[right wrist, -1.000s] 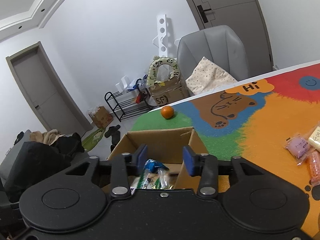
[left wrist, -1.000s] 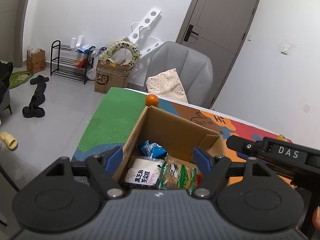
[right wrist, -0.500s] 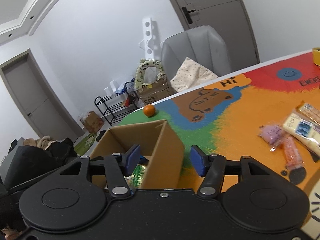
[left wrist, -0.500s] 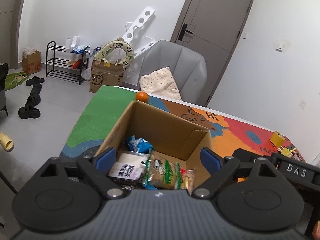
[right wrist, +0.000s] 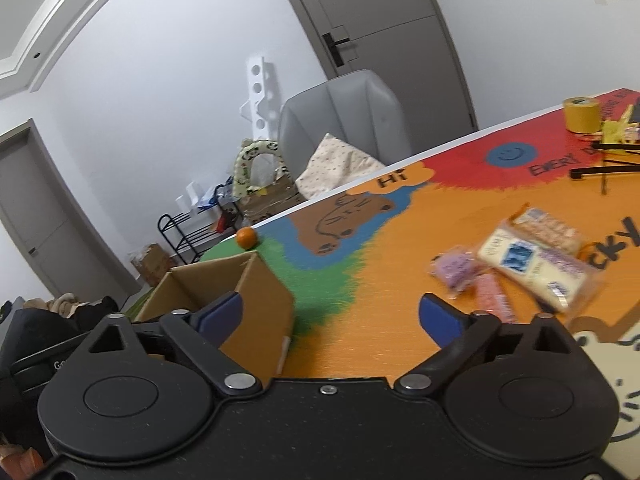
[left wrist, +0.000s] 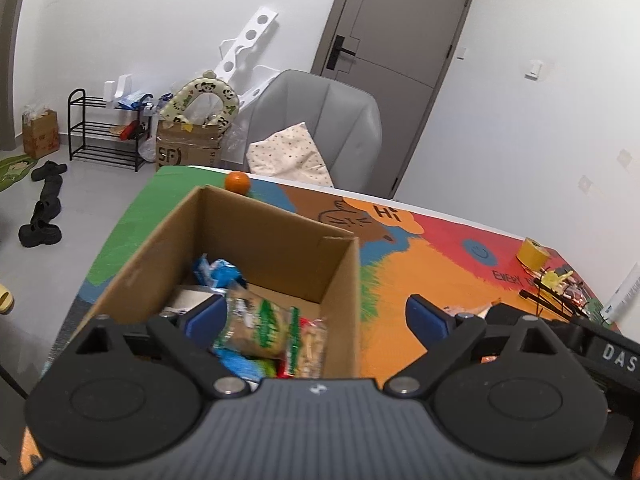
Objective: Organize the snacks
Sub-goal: 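Move both tools back toward the pink and cream snack packs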
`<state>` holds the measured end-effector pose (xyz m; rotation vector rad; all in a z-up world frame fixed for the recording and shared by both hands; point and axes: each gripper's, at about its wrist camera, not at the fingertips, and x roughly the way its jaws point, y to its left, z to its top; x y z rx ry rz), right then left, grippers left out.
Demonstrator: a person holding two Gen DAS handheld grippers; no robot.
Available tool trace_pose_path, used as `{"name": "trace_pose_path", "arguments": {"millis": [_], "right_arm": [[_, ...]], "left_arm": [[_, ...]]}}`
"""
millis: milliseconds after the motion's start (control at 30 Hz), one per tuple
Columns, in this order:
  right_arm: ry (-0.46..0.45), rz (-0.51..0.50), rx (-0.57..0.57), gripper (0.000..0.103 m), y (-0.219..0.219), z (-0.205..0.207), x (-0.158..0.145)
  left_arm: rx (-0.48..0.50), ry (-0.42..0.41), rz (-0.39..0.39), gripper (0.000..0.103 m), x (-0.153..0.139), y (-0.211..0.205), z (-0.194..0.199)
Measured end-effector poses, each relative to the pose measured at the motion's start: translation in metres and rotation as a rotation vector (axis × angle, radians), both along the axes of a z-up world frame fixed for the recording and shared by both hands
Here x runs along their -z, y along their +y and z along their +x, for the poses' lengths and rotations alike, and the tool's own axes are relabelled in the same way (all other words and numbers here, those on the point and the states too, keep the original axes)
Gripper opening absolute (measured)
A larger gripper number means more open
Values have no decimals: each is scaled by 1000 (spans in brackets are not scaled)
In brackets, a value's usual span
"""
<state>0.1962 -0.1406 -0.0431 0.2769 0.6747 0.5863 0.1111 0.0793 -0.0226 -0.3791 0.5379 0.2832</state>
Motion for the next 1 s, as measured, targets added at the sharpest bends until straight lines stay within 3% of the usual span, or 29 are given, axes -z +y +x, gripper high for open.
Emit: {"name": "trace_pose_path", "arguments": {"millis": [100, 667, 1000], "right_arm": [[7, 2, 19, 103, -13, 2, 2], [47, 30, 122, 103, -84, 16, 17], [67, 36, 182, 103, -116, 29, 24]], "left_arm": [[25, 6, -3, 96, 1, -12, 6], [110, 18, 13, 96, 3, -67, 34], [174, 33, -26, 96, 11, -91, 54]]}}
